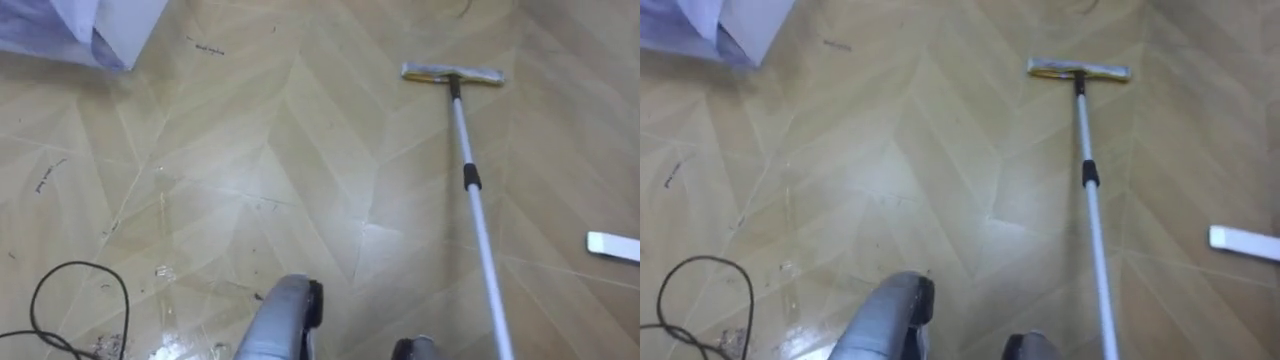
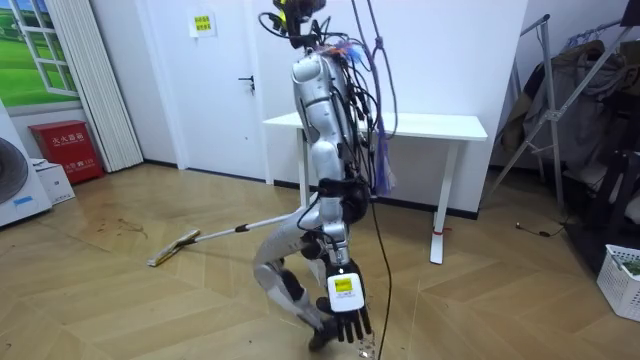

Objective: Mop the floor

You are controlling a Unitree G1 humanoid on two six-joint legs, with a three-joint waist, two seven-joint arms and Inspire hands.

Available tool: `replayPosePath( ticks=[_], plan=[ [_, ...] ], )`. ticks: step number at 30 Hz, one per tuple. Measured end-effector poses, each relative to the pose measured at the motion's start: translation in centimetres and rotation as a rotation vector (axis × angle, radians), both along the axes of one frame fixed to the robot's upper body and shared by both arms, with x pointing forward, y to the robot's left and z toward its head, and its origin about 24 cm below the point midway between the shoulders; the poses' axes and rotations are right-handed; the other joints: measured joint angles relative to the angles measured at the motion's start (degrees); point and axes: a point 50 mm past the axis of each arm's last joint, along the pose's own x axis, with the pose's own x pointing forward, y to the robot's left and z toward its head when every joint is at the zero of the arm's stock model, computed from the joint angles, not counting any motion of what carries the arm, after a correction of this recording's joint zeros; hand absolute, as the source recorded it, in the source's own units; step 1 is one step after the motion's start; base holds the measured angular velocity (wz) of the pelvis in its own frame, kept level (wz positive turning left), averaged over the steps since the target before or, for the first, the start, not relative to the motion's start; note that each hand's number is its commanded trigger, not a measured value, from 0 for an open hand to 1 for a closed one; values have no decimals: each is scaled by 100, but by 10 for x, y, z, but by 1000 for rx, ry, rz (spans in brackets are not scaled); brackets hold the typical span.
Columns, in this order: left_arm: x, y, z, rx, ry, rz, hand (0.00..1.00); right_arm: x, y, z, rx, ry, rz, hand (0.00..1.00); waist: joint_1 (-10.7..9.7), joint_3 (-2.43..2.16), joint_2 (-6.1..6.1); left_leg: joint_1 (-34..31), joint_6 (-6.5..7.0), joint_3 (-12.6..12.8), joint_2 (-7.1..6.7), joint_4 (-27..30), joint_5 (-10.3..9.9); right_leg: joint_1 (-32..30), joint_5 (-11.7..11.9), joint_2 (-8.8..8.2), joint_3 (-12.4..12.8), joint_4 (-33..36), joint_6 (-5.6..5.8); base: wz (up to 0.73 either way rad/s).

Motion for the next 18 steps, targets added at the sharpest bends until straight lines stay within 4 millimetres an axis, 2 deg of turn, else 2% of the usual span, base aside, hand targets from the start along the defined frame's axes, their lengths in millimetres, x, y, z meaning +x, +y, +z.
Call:
replayPosePath(
  ticks=[1,2,3,4,5,6,7,8,9,10,11,12,13,14,15,16,17,18],
  plan=[
    [0,1,0,-1,-5,-3,0,7,1,3,5,-18,9,100,8,3,-35,-6,25,36,2,-260,-180,1,-14,-36,32,-26,40,5],
    [0,3,0,-4,-6,-13,0,14,1,5,12,-44,11,100,0,5,-81,120,-1,37,-1,-1134,-408,12,-44,-38,70,-67,151,25],
    [-1,4,1,-10,-3,-22,0,12,-2,6,28,-53,-16,100,-24,-28,16,383,-9,-16,1,-2304,-545,10,-116,-17,33,-59,303,38],
    [-1,5,1,-20,0,-28,0,5,-6,5,36,-44,-39,100,-26,-59,159,708,-6,-41,20,-3439,-583,-11,-170,16,-38,-2,407,35],
    [3,6,1,-25,-7,-35,0,0,-8,3,37,-33,-49,100,-24,-78,217,864,-2,-49,39,-3911,-604,-37,-219,24,-60,40,454,20],
    [1,7,2,-36,8,-49,0,-12,-14,1,43,-22,-87,100,-41,-102,291,1097,112,-28,70,-4412,-775,-97,-313,12,-66,116,476,10],
    [3,7,2,-47,15,-60,0,-21,-22,2,33,-4,-92,100,-95,-121,328,1115,401,97,65,-4472,-1248,-125,-372,-88,-66,132,548,8],
    [3,7,1,-52,18,-65,0,-30,-27,1,23,18,-98,100,-114,-152,368,1121,524,170,52,-4431,-1370,-113,-373,-160,-62,135,597,24],
    [3,6,1,-56,24,-63,0,-51,-36,0,-4,74,-104,100,-243,-163,376,1159,767,200,-167,-4351,-1645,-116,-330,-228,133,374,721,35],
    [6,7,2,-55,18,-64,0,-64,-40,-2,-14,104,-110,100,-324,-163,376,1195,835,196,-298,-4304,-1714,-200,-179,-238,247,648,725,63],
    [9,7,2,-48,6,-68,0,-97,-42,-6,-25,185,-121,100,-448,-210,462,1282,959,175,-438,-4128,-1934,-469,414,-171,604,1302,774,47],
    [9,8,2,-43,-4,-69,0,-128,-41,-9,-27,259,-138,100,-466,-287,580,1388,1029,141,-464,-4002,-2171,-705,1066,3,852,1788,831,27],
    [9,8,2,-39,-7,-70,0,-140,-39,-10,-21,288,-142,100,-481,-314,629,1440,1062,113,-490,-3975,-2269,-841,1174,86,909,1934,859,-10],
    [12,8,3,-33,-21,-76,0,-153,-33,-13,-8,325,-150,100,-547,-325,670,1574,1087,112,-493,-3972,-2398,-1154,1177,191,919,2056,887,-11],
    [15,8,3,-30,-37,-84,0,-163,-25,-16,4,347,-157,100,-692,-292,747,1706,1170,112,-509,-4001,-2476,-1444,1166,293,871,1917,910,-10],
    [17,7,4,-29,-50,-92,0,-173,-16,-19,17,367,-167,100,-723,-308,796,1812,1207,112,-515,-4035,-2585,-1671,1158,382,781,1448,921,-7],
    [18,6,4,-28,-53,-97,0,-175,-11,-21,23,373,-171,100,-722,-305,802,1894,1215,114,-520,-4064,-2639,-1727,1157,419,739,1121,919,-24],
    [15,5,3,-30,-46,-97,0,-175,-1,-25,39,382,-182,100,-705,-292,791,2075,1215,117,-523,-4128,-2750,-1766,1161,497,639,394,890,-37]
  ],
)
